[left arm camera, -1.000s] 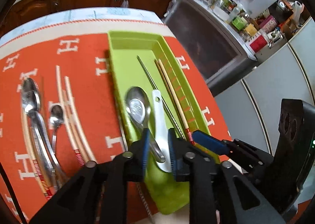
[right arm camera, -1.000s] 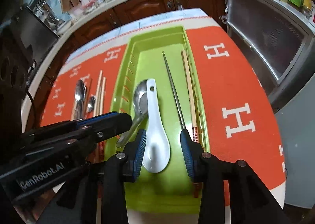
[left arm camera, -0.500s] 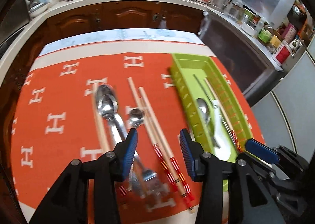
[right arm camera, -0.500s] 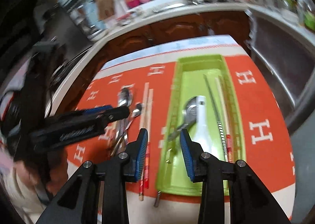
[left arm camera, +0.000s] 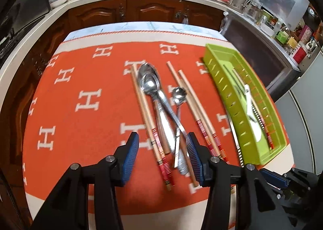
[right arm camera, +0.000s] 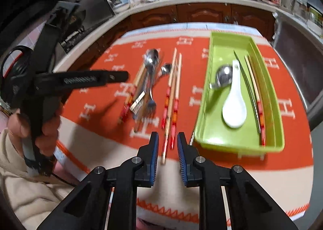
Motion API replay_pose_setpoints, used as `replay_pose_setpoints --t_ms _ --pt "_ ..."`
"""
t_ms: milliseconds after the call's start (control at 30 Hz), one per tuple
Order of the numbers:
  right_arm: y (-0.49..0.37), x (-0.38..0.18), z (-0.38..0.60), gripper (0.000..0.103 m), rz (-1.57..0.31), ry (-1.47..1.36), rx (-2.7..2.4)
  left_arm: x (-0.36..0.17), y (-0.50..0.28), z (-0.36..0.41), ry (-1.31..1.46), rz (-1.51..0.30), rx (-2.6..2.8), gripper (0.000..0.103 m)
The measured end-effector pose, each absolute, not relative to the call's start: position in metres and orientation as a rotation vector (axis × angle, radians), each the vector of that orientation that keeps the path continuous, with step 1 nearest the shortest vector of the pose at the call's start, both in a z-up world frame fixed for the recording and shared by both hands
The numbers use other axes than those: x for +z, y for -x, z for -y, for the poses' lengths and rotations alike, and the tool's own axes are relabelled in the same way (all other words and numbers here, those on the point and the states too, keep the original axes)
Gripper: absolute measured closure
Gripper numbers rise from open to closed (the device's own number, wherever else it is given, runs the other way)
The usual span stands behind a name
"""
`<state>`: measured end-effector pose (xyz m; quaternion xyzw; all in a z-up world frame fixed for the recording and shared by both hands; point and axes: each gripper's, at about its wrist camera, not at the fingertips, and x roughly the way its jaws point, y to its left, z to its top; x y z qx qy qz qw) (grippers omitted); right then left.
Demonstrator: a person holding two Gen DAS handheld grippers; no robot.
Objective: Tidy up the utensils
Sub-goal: 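Move both open tools back from the tray to the utensil pile, then grasp a twisted metal chopstick with the right tool while the left tool grasps a wooden chopstick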
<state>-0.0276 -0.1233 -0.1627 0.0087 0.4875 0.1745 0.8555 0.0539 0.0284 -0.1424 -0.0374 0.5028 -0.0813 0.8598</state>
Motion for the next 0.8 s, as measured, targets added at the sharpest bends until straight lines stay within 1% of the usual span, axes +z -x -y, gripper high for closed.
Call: replay_pose_setpoints --t_ms 100,167,367,633,800 --pt "0.029 -0.183 0.129 0.086 -1.051 -0.037 0.324 -0.152 -0.049 -0.039 0.093 -1.068 -0.159 0.056" --pt "0.026 -0.195 0.133 0.089 -1.067 -0.053 0.292 -0.158 -0.046 -0.045 0.101 -1.081 -0.156 0.056" --pt "0.017 -0.217 0.137 0.090 -1.081 -0.077 0.229 -0.168 -0.038 -0.056 0.108 -1.092 -0.152 0.056" --pt "0.008 -0.222 0.129 0.091 -1.070 -0.054 0.167 -0.171 -0.037 -0.068 0.137 -1.093 -0.150 0.056" --pt "0.000 -0.222 0.108 0.091 -1.054 0.018 0.131 -0.177 -0.044 -0.071 0.162 -1.108 -0.158 0.056"
